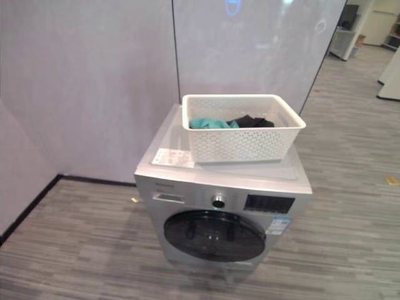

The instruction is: Grab the laundry basket,head to the washer,open it,put in the laundry and shut it.

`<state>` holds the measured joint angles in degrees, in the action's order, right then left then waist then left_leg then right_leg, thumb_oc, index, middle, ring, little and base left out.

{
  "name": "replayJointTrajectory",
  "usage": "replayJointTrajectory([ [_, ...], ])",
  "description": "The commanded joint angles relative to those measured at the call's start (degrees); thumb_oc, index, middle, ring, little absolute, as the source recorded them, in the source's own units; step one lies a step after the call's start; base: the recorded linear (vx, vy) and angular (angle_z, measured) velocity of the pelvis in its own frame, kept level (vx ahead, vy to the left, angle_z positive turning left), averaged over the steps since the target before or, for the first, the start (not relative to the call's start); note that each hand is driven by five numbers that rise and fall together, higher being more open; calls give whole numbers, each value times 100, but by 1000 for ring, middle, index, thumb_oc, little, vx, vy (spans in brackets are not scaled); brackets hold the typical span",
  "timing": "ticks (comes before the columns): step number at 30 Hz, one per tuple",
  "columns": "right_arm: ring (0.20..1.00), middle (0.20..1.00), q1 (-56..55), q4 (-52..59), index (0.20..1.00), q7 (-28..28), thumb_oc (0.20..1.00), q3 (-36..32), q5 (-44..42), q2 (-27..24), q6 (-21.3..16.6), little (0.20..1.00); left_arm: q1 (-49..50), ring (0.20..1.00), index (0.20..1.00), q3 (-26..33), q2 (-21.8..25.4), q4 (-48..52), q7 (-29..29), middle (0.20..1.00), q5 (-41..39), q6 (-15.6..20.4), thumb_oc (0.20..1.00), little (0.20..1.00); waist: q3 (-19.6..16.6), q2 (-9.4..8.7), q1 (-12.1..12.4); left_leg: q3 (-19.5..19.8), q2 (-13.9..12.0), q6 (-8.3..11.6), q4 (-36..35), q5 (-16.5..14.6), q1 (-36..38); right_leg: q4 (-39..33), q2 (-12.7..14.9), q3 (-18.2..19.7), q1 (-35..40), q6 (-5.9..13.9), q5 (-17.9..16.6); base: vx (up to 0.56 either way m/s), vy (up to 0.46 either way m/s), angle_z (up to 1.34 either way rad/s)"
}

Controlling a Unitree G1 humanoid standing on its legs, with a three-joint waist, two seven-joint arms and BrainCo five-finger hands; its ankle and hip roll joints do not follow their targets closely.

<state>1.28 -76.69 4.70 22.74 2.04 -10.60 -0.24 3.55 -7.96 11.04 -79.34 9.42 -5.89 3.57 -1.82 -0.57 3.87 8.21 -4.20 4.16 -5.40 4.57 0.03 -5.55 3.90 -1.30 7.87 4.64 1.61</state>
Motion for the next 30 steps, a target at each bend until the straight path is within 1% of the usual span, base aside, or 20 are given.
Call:
replayJointTrajectory([
  [1, 1000, 1000, 171, -34, 1000, -28, 1000, 13, 49, 271, -87, 1000, -543, 1000, 1000, -16, -38, -246, -24, 1000, 98, 150, 1000, 1000, 330, -118, 103, 13, 334, -288, 39, -594, 390, 55, 47, -372, -255, 21, -131, -2, 8, 5],
  [4, 1000, 1000, 155, -97, 1000, 28, 1000, -88, 65, 212, -82, 1000, -529, 1000, 1000, 0, -38, -258, -29, 1000, 105, 154, 1000, 1000, 327, -111, 106, 16, 343, -291, 39, -599, 395, 55, 51, -382, -238, 24, -124, 1, 9, 5],
  [5, 1000, 1000, 111, -262, 1000, 89, 1000, -285, 17, 114, -60, 1000, -525, 1000, 1000, 12, -52, -250, -35, 1000, 108, 174, 1000, 1000, 319, -94, 103, 22, 342, -295, 39, -609, 416, 55, 63, -400, -218, 26, -121, 0, 0, 0],
  [9, 1000, 1000, 106, -360, 1000, 176, 1000, -530, -35, -45, -42, 1000, -514, 1000, 1000, 2, -70, -228, -57, 1000, 108, 187, 1000, 1000, 316, -66, 87, 24, 345, -303, 39, -620, 435, 55, 65, -397, -211, 31, -117, 0, 0, 0],
  [10, 1000, 1000, 106, -360, 1000, 176, 1000, -530, -35, -45, -42, 1000, -514, 1000, 1000, 2, -70, -228, -57, 1000, 108, 187, 1000, 1000, 316, -66, 87, 24, 345, -303, 39, -621, 435, 55, 65, -397, -211, 31, -117, 0, 0, 0],
  [14, 1000, 1000, 213, -248, 1000, 336, 1000, -627, 160, -395, -84, 1000, -504, 1000, 1000, -17, -43, -169, -74, 1000, 147, 229, 1000, 1000, 320, -52, 90, 38, 342, -304, 39, -635, 448, 55, 77, -400, -193, 40, -109, 0, 0, 0],
  [15, 1000, 1000, 213, -248, 1000, 336, 1000, -627, 160, -395, -84, 1000, -504, 1000, 1000, -17, -44, -169, -74, 1000, 147, 229, 1000, 1000, 321, -52, 91, 38, 341, -304, 39, -635, 449, 55, 77, -400, -193, 40, -109, 0, 0, 0],
  [16, 1000, 1000, 288, -32, 1000, 410, 1000, -581, 314, -547, -124, 1000, -496, 1000, 1000, -22, -8, -119, -82, 1000, 188, 254, 1000, 1000, 326, -55, 101, 33, 340, -300, 39, -637, 451, 55, 80, -401, -197, 49, -110, 0, 0, 0],
  [17, 1000, 1000, 288, -31, 1000, 410, 1000, -581, 314, -547, -124, 1000, -496, 1000, 1000, -22, -8, -119, -82, 1000, 188, 254, 1000, 1000, 327, -54, 102, 33, 339, -300, 39, -637, 452, 55, 80, -401, -196, 49, -110, 0, 0, 0],
  [18, 1000, 1000, 398, 324, 1000, 472, 1000, -537, 486, -774, -184, 1000, -469, 1000, 1000, -1, 56, -63, -88, 1000, 245, 288, 1000, 1000, 330, -64, 116, 26, 339, -298, 39, -637, 440, 55, 79, -387, -209, 56, -114, 0, 0, 0],
  [19, 1000, 1000, 396, 329, 1000, 470, 1000, -538, 487, -777, -181, 1000, -468, 1000, 1000, -1, 55, -62, -88, 1000, 246, 288, 1000, 1000, 333, -62, 117, 24, 338, -298, 39, -638, 444, 55, 79, -386, -205, 56, -114, 0, 0, 0],
  [20, 1000, 1000, 528, 742, 1000, 520, 1000, -546, 564, -999, -236, 1000, -427, 1000, 1000, 23, 100, -16, -96, 1000, 271, 320, 1000, 1000, 337, -66, 124, 15, 334, -296, 39, -639, 443, 55, 74, -371, -211, 63, -115, 0, 0, 0],
  [21, 1000, 1000, 528, 742, 1000, 520, 1000, -546, 564, -999, -236, 1000, -427, 1000, 1000, 23, 100, -16, -96, 1000, 271, 320, 1000, 1000, 338, -66, 124, 15, 334, -296, 39, -639, 444, 55, 74, -371, -211, 63, -115, 0, 0, 0],
  [24, 1000, 1000, 725, 1607, 1000, 569, 1000, -528, 703, -1380, -280, 1000, -352, 1000, 1000, 65, 129, 24, -118, 1000, 252, 352, 1000, 1000, 354, -84, 108, -30, 325, -288, 39, -636, 433, 55, 66, -340, -233, 69, -121, 0, 0, 0],
  [25, 1000, 1000, 783, 2160, 1000, 552, 1000, -502, 767, -1534, -301, 1000, -323, 1000, 1000, 110, 126, 15, -135, 1000, 217, 355, 1000, 1000, 364, -98, 91, -43, 315, -290, 39, -637, 432, 55, 62, -316, -243, 66, -125, 0, 0, 0],
  [27, 1000, 1000, 811, 2646, 1000, 553, 1000, -487, 818, -1637, -333, 1000, -302, 1000, 1000, 144, 106, -1, -152, 1000, 182, 364, 1000, 1000, 376, -105, 62, -51, 307, -290, 39, -641, 435, 55, 58, -288, -251, 59, -130, 2, -3, -2],
  [30, 1000, 1000, 852, 2877, 1000, 554, 1000, -454, 790, -1637, -379, 1000, -296, 1000, 1000, 153, 84, 3, -145, 1000, 134, 373, 1000, 1000, 392, -112, 53, -48, 305, -290, 39, -643, 435, 55, 49, -276, -256, 53, -128, -2, -12, -4],
])
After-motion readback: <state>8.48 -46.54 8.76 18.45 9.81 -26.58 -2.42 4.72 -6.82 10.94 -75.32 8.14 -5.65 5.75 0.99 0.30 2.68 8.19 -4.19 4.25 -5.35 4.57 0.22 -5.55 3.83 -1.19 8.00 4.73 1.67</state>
